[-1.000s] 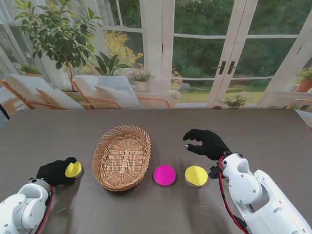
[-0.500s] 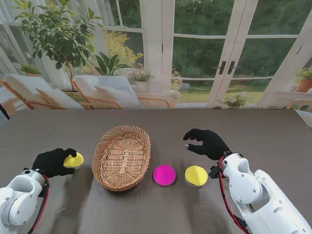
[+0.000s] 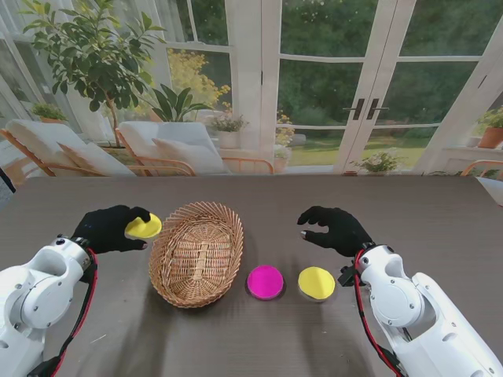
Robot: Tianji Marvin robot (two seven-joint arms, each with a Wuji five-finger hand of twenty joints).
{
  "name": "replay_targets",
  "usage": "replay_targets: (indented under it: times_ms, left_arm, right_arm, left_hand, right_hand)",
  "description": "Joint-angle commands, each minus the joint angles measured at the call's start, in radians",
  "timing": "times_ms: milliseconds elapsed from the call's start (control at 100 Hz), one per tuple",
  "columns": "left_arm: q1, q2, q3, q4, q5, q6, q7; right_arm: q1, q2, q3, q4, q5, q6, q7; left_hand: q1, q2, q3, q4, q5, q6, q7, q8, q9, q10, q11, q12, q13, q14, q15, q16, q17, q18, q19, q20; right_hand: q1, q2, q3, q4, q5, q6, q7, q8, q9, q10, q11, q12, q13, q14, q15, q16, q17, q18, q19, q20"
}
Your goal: Stack culture dishes into a storage basket
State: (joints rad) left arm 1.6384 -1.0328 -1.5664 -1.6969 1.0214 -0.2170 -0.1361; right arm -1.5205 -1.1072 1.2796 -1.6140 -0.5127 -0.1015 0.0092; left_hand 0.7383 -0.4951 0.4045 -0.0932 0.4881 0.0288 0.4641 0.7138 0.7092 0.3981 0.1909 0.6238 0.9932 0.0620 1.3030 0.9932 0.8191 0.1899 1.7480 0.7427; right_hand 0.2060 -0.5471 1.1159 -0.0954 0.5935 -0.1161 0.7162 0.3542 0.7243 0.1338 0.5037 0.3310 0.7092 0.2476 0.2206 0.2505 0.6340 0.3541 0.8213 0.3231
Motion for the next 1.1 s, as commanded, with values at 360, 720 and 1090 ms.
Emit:
replay_targets:
  times_ms: [360, 720, 1090]
  left_arm:
    - [-0.276, -0.01, 0.256, 0.092, -0.114, -0.031, -0.028]
    - [-0.496, -0.037, 0.517, 0.263, -0.25, -0.042, 0.017]
    - [-0.725, -0.096, 0.813, 0.499, -0.383, -0.093, 0.088]
  right_arm:
    - [0.003, -0.006, 0.021, 0.007, 0.007, 0.014, 0.002]
    - [0.005, -0.011, 0.057, 0.014, 0.014, 0.046, -0.017]
    - [0.01, -0.015, 0.084, 0.024, 0.004, 0.079, -0.036]
  left_hand:
    - [0.09, 0.068, 0.1, 0.035, 0.032, -0.004, -0.011, -0.004, 0.07, -0.078, 0.094, 0.052, 0.017, -0.007, 0.034, -0.003, -0.002, -0.002, 0.125, 0.002]
    - [0.095, 0.074, 0.09, 0.037, 0.034, -0.001, -0.019, -0.006, 0.064, -0.077, 0.091, 0.052, 0.01, -0.004, 0.026, -0.004, -0.008, -0.002, 0.119, 0.002]
    - [0.097, 0.079, 0.084, 0.038, 0.037, -0.004, -0.026, -0.011, 0.06, -0.085, 0.09, 0.052, -0.01, 0.014, -0.009, -0.01, -0.035, 0.006, 0.086, 0.001]
  right_hand:
    - [-0.012, 0.002, -0.05, 0.0, -0.012, -0.015, -0.013, -0.01, -0.035, -0.005, -0.014, -0.004, 0.002, -0.003, -0.001, 0.008, -0.296, -0.003, -0.024, 0.013]
    - [-0.008, -0.002, -0.048, 0.0, -0.006, -0.011, -0.013, -0.01, -0.034, -0.002, -0.015, -0.004, 0.001, -0.001, -0.002, 0.008, -0.298, -0.002, -0.026, 0.013]
    - [-0.007, -0.002, -0.047, -0.001, -0.004, -0.008, -0.016, -0.011, -0.034, -0.001, -0.016, -0.004, 0.004, -0.001, -0.001, 0.009, -0.297, 0.0, -0.028, 0.014]
